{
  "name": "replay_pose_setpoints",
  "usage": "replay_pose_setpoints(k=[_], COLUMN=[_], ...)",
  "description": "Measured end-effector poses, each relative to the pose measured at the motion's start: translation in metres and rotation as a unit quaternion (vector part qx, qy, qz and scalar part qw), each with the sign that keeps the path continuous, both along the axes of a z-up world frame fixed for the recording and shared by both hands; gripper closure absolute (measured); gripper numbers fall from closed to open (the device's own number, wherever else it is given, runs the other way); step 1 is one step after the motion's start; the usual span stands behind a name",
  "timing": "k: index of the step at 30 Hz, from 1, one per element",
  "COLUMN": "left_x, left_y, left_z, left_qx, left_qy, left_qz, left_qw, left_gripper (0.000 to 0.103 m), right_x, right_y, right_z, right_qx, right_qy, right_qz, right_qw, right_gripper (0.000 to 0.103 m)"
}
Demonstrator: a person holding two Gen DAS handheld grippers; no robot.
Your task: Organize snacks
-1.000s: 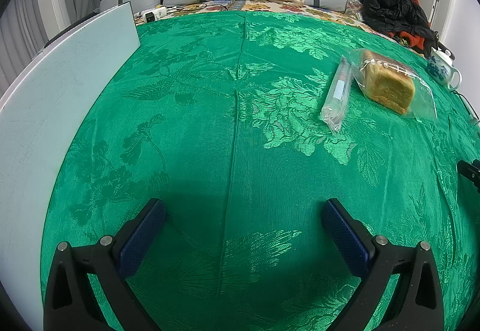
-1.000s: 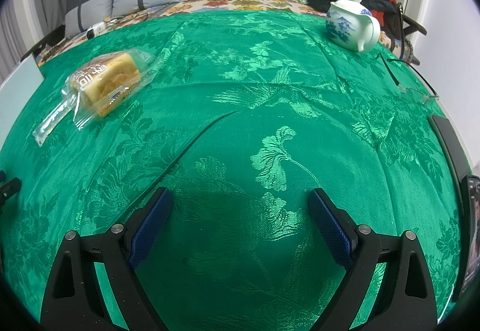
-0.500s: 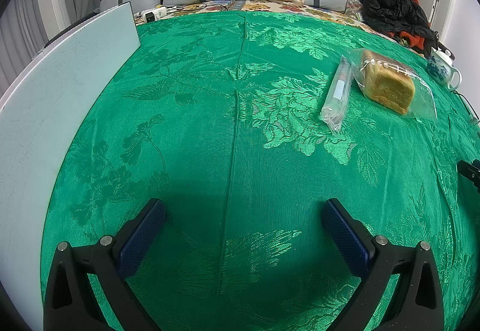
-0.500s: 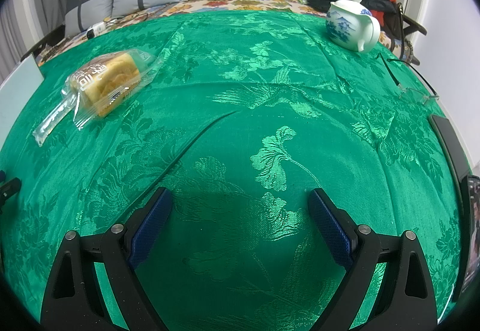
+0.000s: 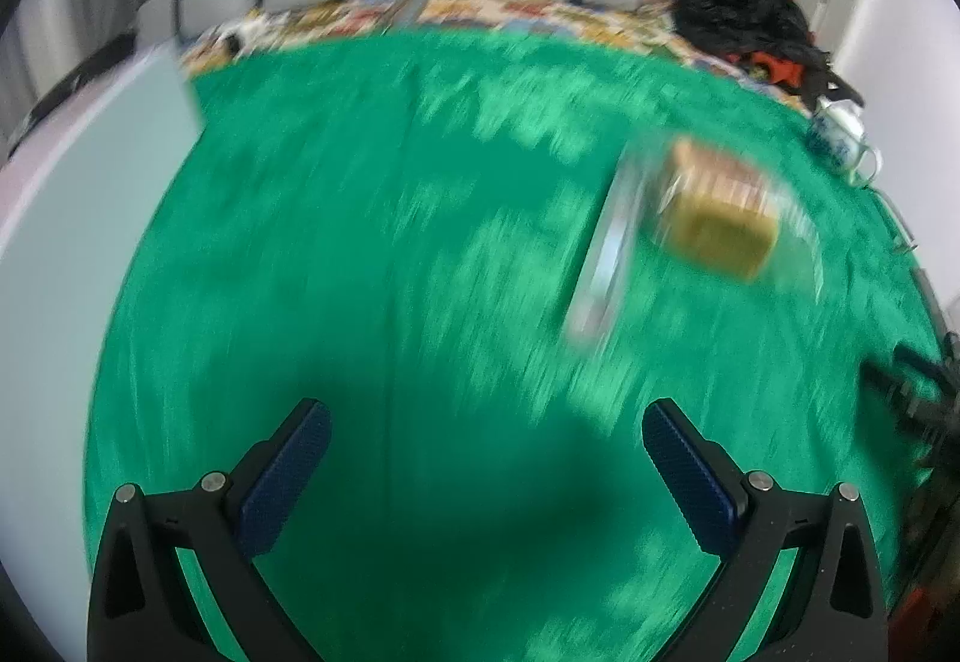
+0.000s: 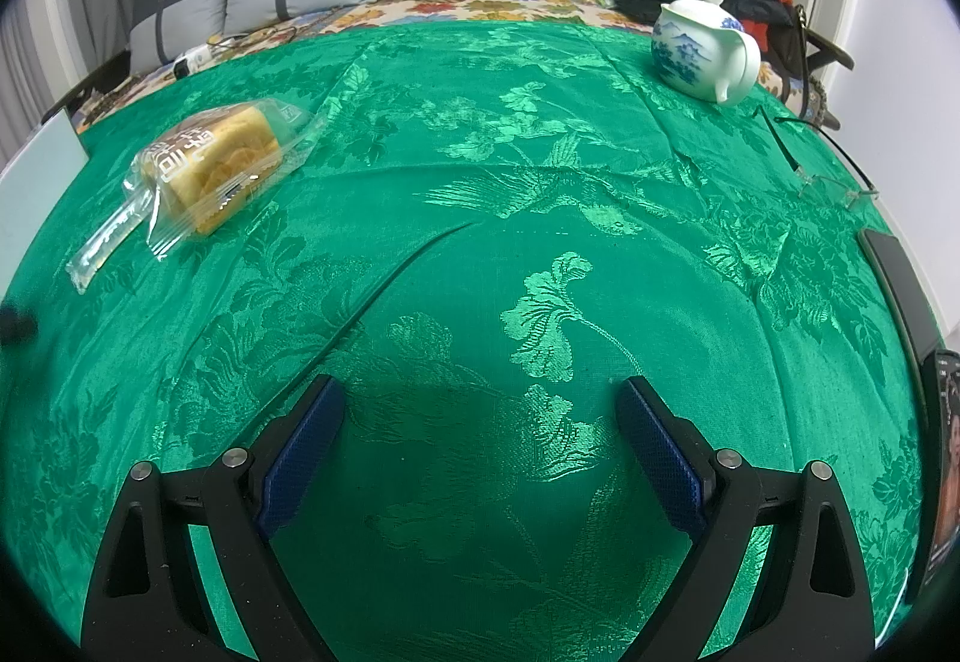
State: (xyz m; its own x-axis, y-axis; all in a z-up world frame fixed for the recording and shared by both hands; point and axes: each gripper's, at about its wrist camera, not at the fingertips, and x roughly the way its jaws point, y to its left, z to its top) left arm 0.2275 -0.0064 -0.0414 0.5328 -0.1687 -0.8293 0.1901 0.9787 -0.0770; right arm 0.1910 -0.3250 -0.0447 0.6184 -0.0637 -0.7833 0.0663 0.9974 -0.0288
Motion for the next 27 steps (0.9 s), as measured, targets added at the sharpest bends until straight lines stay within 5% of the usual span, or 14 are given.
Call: replay_pose_setpoints(k=[3, 11, 13, 15, 27], left_x=[0.04, 0.081, 0.078, 0.076, 0.008], left_y=[-0.026, -0.083, -0.087, -0.084, 0.009], left_z=[0.007, -0.018, -0.02, -0.02, -0.021], left_qx=[0.015, 0.067, 0.053, 0.049, 0.009], left_qy=[0.023, 0.058, 0.052, 0.044, 0.053], left_qz=[-0.033, -0.106, -0.117, -0.108, 0.003], left_qw=[0.9991, 0.9903, 0.9903, 0.992, 0.9986], left_gripper=[0.005, 0.045, 0.073, 0.083, 0.085], right_x=[0.0, 0.0, 0.0, 0.0, 0.0], right_y=[0.0, 0.0, 0.0, 0.0, 0.0], right_z=[0.0, 0.0, 0.0, 0.0, 0.0], right_qx=[0.0, 0.0, 0.0, 0.0, 0.0], right_qy=[0.0, 0.0, 0.0, 0.0, 0.0], right_qz=[0.0, 0.0, 0.0, 0.0, 0.0], right_qw=[1.0, 1.0, 1.0, 1.0, 1.0], right_gripper=[0.008, 0.008, 0.008, 0.008, 0.008])
